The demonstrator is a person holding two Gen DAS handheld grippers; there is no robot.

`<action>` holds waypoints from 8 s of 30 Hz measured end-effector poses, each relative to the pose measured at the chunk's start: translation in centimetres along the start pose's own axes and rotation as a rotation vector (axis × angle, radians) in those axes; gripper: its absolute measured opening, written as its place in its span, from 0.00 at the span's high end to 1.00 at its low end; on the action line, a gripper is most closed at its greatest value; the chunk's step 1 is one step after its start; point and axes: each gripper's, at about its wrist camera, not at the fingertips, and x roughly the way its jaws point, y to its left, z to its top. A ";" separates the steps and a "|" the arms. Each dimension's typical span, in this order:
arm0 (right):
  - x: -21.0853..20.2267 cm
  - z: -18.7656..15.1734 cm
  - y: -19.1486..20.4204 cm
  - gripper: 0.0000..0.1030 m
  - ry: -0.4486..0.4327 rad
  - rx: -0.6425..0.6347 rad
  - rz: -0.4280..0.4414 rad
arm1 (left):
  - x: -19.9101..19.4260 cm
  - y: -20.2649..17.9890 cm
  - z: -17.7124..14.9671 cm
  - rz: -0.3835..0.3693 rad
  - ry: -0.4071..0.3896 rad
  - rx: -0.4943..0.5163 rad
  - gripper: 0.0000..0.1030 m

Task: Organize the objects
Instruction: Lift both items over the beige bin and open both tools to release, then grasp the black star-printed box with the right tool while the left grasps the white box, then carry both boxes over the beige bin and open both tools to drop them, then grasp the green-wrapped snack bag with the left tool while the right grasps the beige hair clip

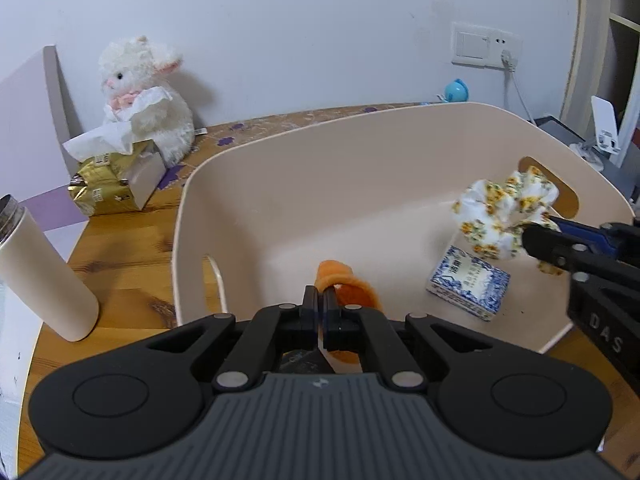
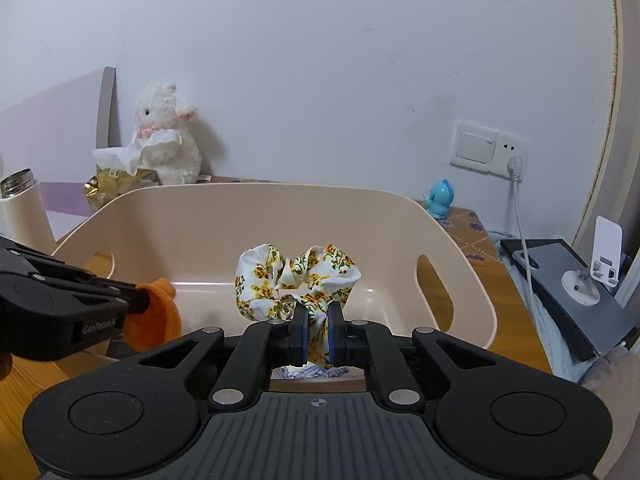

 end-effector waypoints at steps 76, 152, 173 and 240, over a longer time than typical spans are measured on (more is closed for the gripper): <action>-5.7 -12.2 -5.4 0.70 0.164 -0.029 0.110 | -0.7 -7.7 -9.8 -0.273 0.049 0.070 0.08; 2.4 1.2 0.0 0.68 0.049 -0.167 -0.019 | 2.3 -0.9 2.6 -0.076 0.108 0.048 0.41; -7.9 1.3 -3.7 0.39 -0.106 -0.072 -0.006 | -6.6 0.1 2.2 -0.089 -0.048 -0.019 0.15; -1.3 -10.6 -3.5 0.10 0.124 -0.029 0.100 | -0.2 -4.9 -9.2 -0.126 0.080 -0.108 0.00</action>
